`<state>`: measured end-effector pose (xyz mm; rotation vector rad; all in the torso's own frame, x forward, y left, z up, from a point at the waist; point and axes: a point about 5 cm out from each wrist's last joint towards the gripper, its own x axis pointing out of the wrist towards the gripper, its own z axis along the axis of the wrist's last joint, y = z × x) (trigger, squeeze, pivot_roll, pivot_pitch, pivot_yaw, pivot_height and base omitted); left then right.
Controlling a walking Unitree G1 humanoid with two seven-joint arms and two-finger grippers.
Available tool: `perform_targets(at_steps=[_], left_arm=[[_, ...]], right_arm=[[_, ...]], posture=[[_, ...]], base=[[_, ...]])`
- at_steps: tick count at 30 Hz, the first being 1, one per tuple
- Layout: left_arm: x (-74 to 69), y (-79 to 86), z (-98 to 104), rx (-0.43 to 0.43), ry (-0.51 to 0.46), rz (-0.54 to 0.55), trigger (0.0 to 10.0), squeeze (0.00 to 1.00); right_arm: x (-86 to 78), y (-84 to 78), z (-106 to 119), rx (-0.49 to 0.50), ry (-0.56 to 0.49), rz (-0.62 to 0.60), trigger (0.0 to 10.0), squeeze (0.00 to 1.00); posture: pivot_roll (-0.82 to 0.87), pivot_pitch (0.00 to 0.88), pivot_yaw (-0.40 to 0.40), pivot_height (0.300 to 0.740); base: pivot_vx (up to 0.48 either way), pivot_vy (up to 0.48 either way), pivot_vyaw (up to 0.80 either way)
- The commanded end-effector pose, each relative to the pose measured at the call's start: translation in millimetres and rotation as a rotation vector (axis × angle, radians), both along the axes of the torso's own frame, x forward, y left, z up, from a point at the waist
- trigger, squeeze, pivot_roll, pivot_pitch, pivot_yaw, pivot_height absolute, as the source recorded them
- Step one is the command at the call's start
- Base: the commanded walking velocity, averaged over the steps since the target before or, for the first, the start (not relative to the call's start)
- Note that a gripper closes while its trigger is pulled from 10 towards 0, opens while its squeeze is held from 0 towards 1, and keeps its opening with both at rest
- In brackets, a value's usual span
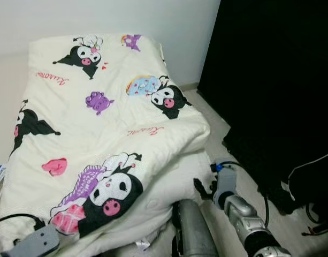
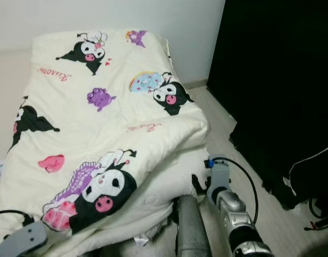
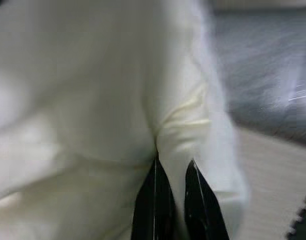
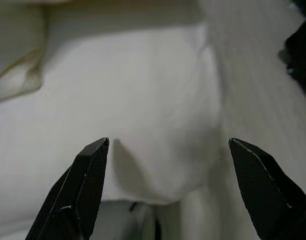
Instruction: Clean up the room
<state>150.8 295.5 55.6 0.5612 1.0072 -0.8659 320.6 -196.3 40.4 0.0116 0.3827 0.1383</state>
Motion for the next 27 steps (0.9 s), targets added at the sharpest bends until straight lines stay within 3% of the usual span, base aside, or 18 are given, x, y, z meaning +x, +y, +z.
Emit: perform_targets(at_steps=[1,3,4,7,8,10,11,13,17,19,27], left_arm=[[-14.7,-9.9,-6,-0.08,0.101,-0.037,10.0,0.0],[-14.7,-9.9,-6,-0.08,0.101,-0.037,10.0,0.0],[-21.1,-19.5,-9,-0.133,0.145,-0.082,10.0,0.0],[-26.1,-25.4,-11,-0.169,0.189,-0.109,10.0,0.0],[-31.1,-29.7,-11,-0.211,0.248,-0.115,10.0,0.41],[-31.1,-29.7,-11,-0.211,0.248,-0.115,10.0,0.41],[-36.1,-30.9,-11,-0.223,0.292,-0.13,10.0,1.0],[-41.0,-24.3,-7,-0.195,0.34,-0.152,10.0,1.0],[-40.0,-18.0,-3,-0.157,0.344,-0.162,10.0,1.0],[-36.2,-8.7,4,-0.092,0.337,-0.178,10.0,1.0],[-26.4,1.5,23,-0.027,0.307,-0.205,10.0,1.0]], right_arm=[[-3.4,-7.3,-4,0.009,0.017,-0.035,10.0,0.0],[-3.4,-7.3,-4,0.009,0.017,-0.035,10.0,0.0],[-3.1,-10.0,-3,0.005,0.015,-0.046,10.0,0.0],[-4.0,-10.3,-4,0.001,0.02,-0.046,10.0,0.0],[-5.0,-10.0,-6,-0.003,0.025,-0.044,10.0,0.0],[-5.0,-10.0,-6,-0.003,0.025,-0.044,10.0,0.0],[-5.7,-9.7,-7,-0.004,0.029,-0.044,10.0,0.0],[-6.4,-9.3,-8,-0.004,0.034,-0.044,10.0,0.0],[-6.3,-8.7,-8,-0.003,0.036,-0.043,10.0,0.0],[-5.4,-7.3,-8,0.0,0.036,-0.042,10.0,0.0],[-1.3,-1.3,-5,0.016,0.028,-0.036,10.0,0.0]], posture=[[-0.11,0.194,-0.044,0.58],[-0.11,0.194,-0.044,0.58],[-0.12,0.195,-0.046,0.58],[-0.12,0.196,-0.046,0.58],[-0.12,0.197,-0.044,0.58],[-0.12,0.197,-0.044,0.58],[-0.12,0.196,-0.042,0.58],[-0.12,0.188,-0.043,0.58],[-0.12,0.179,-0.041,0.58],[-0.11,0.182,-0.042,0.58],[-0.12,0.201,-0.045,0.58]], base=[[0.0,0.0,0.0],[0.0,0.0,0.0],[0.0,0.0,0.0],[0.0,0.0,0.0],[0.0,0.0,0.0],[0.0,0.0,0.0],[0.0,0.0,0.0],[0.0,0.0,0.0],[0.0,0.0,0.0],[0.0,0.0,0.0],[0.0,0.0,0.0]])
